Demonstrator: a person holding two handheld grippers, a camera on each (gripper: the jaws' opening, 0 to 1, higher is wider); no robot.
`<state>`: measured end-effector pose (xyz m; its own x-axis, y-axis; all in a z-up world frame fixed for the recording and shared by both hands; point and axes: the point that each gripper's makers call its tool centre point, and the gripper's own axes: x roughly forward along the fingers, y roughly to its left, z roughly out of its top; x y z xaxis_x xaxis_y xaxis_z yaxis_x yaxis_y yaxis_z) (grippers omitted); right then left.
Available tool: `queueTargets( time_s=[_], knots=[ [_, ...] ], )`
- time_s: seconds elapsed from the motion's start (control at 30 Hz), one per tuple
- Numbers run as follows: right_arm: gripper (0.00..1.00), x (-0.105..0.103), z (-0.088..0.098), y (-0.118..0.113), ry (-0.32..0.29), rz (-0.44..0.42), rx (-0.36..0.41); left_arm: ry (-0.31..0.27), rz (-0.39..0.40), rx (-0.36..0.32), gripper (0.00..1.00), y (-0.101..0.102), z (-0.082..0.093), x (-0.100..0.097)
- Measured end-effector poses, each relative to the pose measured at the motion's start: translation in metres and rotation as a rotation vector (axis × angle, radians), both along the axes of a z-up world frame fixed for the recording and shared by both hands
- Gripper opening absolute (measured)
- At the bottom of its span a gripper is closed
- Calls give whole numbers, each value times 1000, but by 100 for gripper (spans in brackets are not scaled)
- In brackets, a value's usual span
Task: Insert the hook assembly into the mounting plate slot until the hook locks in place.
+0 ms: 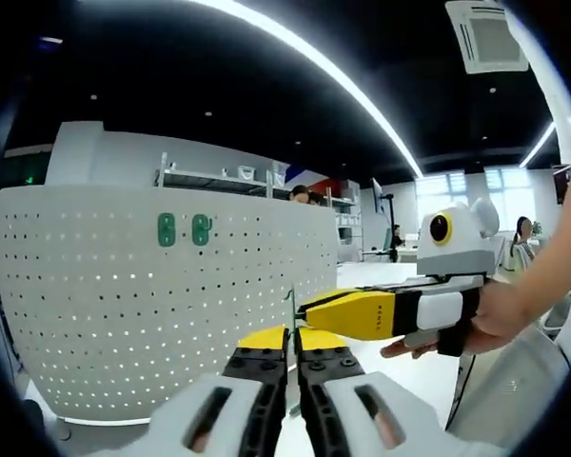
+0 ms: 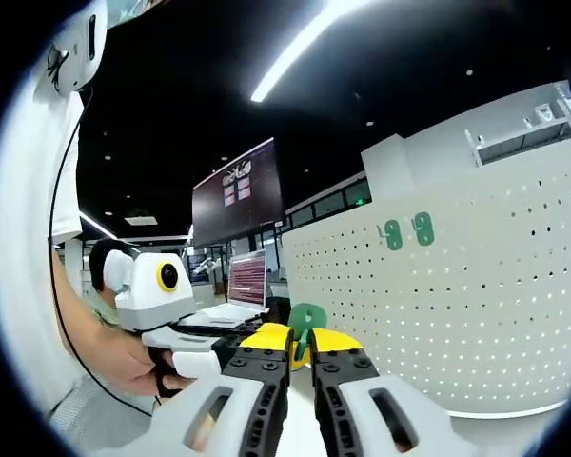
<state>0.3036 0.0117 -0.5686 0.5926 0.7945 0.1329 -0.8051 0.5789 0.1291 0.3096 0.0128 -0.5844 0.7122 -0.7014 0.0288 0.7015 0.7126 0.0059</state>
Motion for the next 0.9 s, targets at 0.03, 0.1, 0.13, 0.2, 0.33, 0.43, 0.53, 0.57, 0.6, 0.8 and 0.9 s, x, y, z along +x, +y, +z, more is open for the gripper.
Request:
queueTargets(
  time_s=[0.03,0.1,0.13,0.2,0.33,0.43,0.53,0.57,0.6,0.8,0.9],
  knots=[
    [5,0,0,-1,5,-1,7,-5,1,4,2,-1,0,-1],
    [4,0,0,-1,14,-8,18,-5,4,1,2,-1,1,0],
    [4,1,0,-1,15,-14,15,-2,5,4,2,-1,1,0],
    [4,1,-1,-1,17,-21,16,-4,7,4,2,-1,1,0],
    [2,2,0,-4,14,-51,13,-5,5,4,2,-2,1,0],
    [2,1,0,-4,27,-60,25,0,7,2,2,-3,1,0],
    [1,2,0,-4,29,-61,19,3,5,0,2,-2,0,0],
    [1,2,0,-4,27,-62,15,1,6,3,2,-2,0,0],
    [1,2,-1,-4,31,-63,17,3,6,3,2,-2,0,0],
    [1,3,0,-3,36,-62,21,1,6,-3,2,-2,1,0],
    [0,3,1,-4,45,-66,21,-1,6,-4,2,-2,2,0]
  ],
)
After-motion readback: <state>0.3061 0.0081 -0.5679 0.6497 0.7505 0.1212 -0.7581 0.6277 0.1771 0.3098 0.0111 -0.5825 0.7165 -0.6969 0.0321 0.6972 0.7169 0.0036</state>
